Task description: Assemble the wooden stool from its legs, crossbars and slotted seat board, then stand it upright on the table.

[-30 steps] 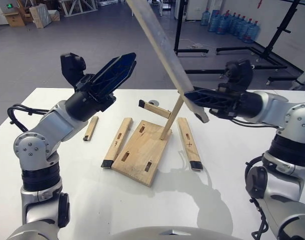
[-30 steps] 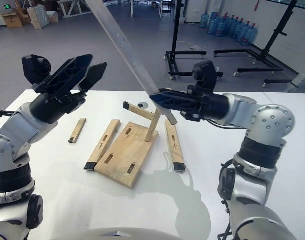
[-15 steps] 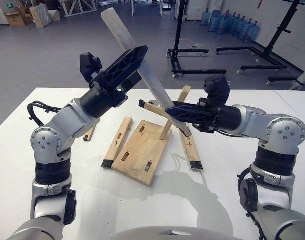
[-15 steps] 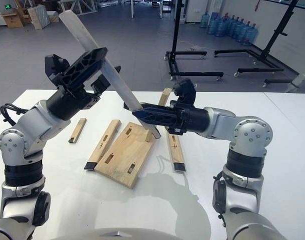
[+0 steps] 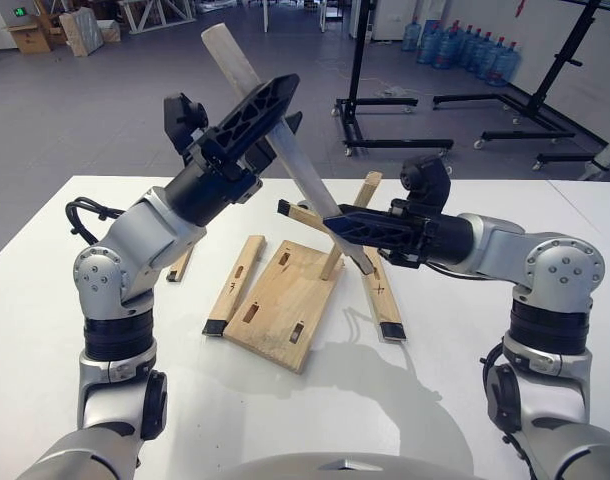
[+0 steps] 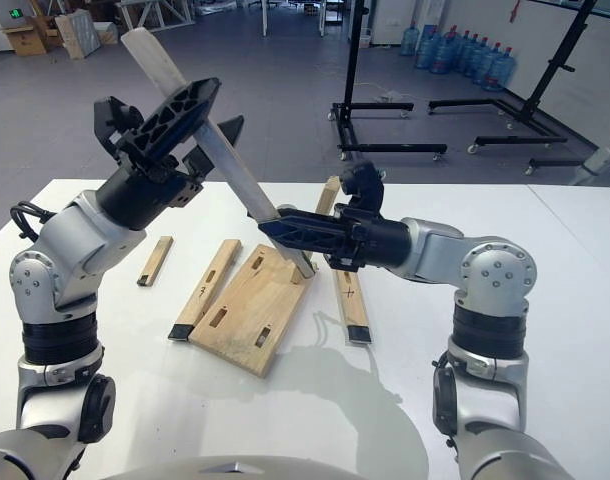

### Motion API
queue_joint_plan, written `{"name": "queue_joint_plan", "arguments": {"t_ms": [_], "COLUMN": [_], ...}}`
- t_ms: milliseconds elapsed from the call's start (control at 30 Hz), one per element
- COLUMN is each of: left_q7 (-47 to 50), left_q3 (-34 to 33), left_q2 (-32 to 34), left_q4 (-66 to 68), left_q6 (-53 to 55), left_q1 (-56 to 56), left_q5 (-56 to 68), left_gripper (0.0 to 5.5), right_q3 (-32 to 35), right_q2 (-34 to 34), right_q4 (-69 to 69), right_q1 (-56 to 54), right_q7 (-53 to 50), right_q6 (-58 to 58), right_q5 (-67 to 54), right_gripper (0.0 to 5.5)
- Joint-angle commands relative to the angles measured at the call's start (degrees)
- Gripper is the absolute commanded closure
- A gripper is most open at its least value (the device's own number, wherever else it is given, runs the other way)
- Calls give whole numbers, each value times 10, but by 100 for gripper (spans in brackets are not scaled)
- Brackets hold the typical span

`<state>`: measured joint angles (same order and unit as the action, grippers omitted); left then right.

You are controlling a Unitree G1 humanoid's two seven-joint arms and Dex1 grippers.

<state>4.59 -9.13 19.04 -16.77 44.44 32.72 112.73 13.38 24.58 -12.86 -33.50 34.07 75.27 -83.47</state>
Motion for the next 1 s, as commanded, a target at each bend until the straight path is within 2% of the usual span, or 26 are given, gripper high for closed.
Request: {"name": "queue_joint_plan", "arguments": {"t_ms": [33,300,767,800,1000], "left_q7": [7,12,22,22,8], "left_q3": [1,-11,-23,-23,-25], "left_q2": [2,2,30,35,65], "left_q4": [5,6,-6,-7,-21], "left_q6": [20,33,39,38,28], "left_q1": [-2,0,-33,-37,-80], "left_q5": [2,2,2,2,-32], "left_gripper": [210,310,315,315,347], "right_q3": [-7,-21,-43,-45,-35], "right_q2": [10,22,48,50,87], "right_q4": [-4,-7,-5,-5,-10], "right_q1": [3,12,20,21,28], "right_q7": [-11,-20,16,20,54], "right_q6": [-13,-28,-73,-73,-75], "right_q5": [-18,-32,44,49,58], "right_gripper": [350,350,350,311,220]}}
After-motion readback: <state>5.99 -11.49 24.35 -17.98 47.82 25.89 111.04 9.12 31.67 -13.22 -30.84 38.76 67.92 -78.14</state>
